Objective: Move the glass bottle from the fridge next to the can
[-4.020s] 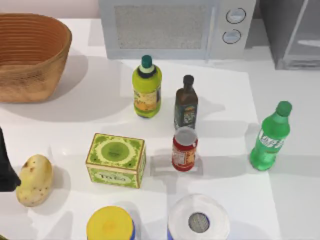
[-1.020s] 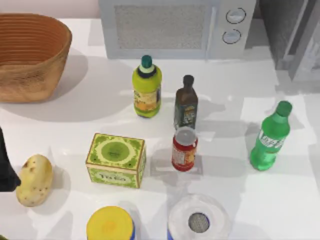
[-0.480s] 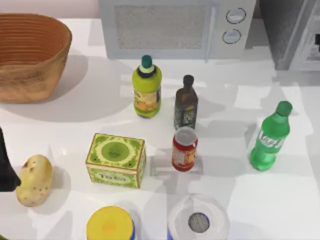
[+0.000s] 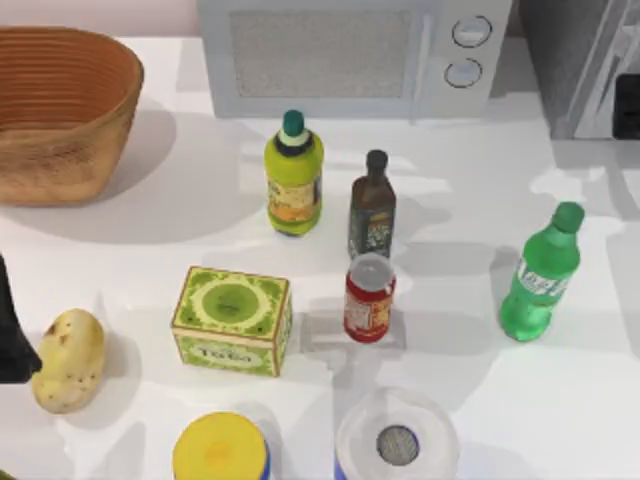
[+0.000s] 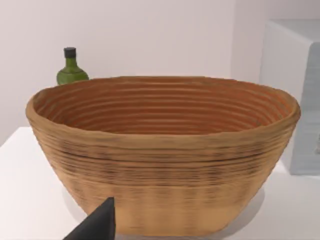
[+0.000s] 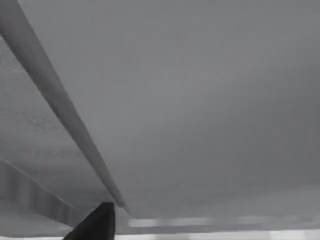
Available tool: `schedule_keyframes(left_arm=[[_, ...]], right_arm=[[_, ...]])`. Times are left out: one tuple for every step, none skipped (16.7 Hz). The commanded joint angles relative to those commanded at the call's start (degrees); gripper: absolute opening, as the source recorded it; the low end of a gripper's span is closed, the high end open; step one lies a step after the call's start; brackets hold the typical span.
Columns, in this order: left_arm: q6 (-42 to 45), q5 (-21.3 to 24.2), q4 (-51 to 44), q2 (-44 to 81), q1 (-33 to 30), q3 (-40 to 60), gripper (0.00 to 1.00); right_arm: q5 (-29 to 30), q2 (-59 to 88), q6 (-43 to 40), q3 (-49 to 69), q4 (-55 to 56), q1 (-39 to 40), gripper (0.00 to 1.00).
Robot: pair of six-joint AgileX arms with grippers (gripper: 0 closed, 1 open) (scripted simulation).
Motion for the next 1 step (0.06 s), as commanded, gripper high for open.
schedule_keyframes(left_arm=[[0.00,0.00,0.00,0.00,0.00,0.00,1.00]], right_arm=[[0.02,0.16,0.01,0.34,-0.04,-0.01,1.00]])
